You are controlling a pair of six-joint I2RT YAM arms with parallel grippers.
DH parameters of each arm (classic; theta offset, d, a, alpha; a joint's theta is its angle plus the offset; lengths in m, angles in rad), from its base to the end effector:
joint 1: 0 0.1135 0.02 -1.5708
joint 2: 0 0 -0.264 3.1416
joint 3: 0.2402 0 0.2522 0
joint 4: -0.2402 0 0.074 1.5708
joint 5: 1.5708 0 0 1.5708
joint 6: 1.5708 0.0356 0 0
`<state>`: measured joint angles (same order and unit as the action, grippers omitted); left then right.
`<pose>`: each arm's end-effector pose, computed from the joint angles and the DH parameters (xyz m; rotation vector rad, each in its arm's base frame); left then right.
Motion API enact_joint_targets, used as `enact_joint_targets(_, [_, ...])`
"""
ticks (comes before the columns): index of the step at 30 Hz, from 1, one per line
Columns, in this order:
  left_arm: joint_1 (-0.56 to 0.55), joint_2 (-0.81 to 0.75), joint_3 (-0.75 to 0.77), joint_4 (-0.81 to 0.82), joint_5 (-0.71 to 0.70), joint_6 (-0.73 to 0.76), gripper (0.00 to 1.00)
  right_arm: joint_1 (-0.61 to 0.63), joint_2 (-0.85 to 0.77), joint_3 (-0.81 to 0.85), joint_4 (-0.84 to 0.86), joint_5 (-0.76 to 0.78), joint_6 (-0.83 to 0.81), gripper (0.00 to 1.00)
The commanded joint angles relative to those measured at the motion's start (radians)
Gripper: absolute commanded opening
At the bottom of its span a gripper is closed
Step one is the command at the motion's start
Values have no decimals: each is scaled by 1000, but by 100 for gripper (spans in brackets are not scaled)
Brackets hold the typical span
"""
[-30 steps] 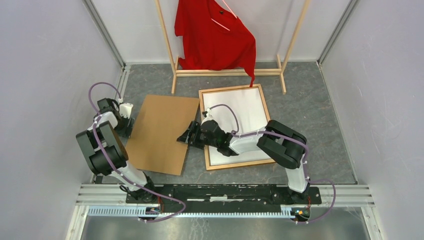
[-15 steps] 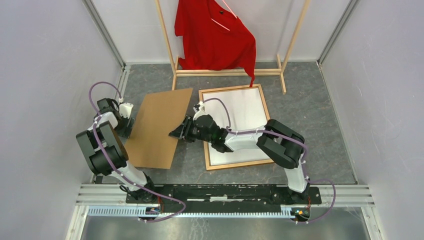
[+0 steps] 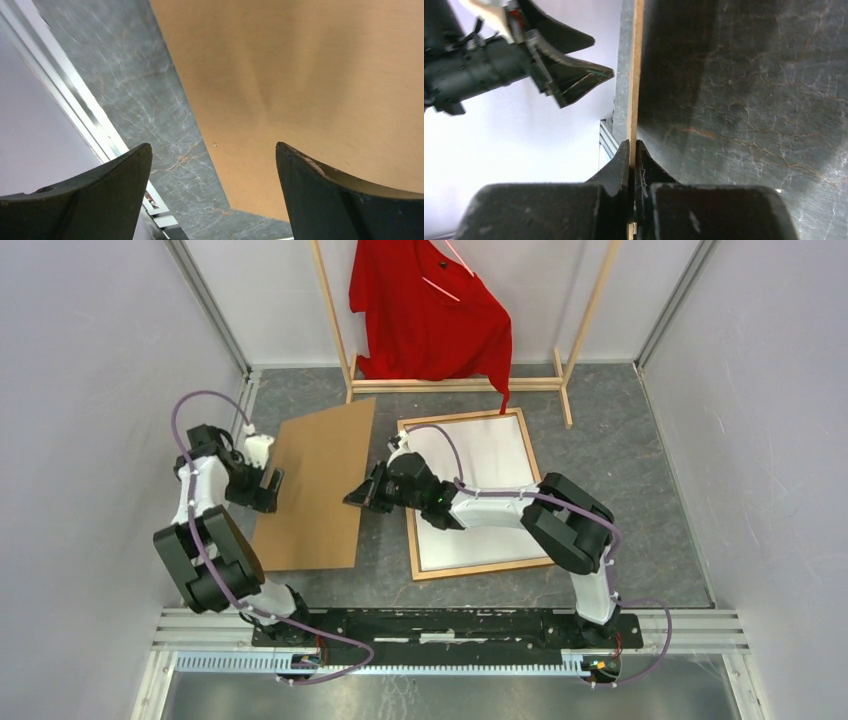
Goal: Put the photo into the frame
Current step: Turn over the photo frame item at the center of the board.
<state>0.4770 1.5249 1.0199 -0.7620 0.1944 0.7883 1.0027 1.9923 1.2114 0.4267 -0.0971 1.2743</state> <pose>0.2554 0.1242 0.2073 0.4725 2.7427 0.0330 0.2375 0.3785 0.1866 0.2330 2.2770 1.4930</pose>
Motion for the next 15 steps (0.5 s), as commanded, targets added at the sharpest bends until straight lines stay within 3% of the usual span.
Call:
enact_joint_targets(1, [-4,-157,161,-243,297,123,100,-47,-118,123,-5,36,-72,0])
enact_joint_targets(8, [-3,-428,203,-385,618,430,100,-90,-169,280,-191,141,44,0])
enact_joint_targets(15, [-4,-588,164,-528,662,731,100,-94,-206,408,-316,268,107,0])
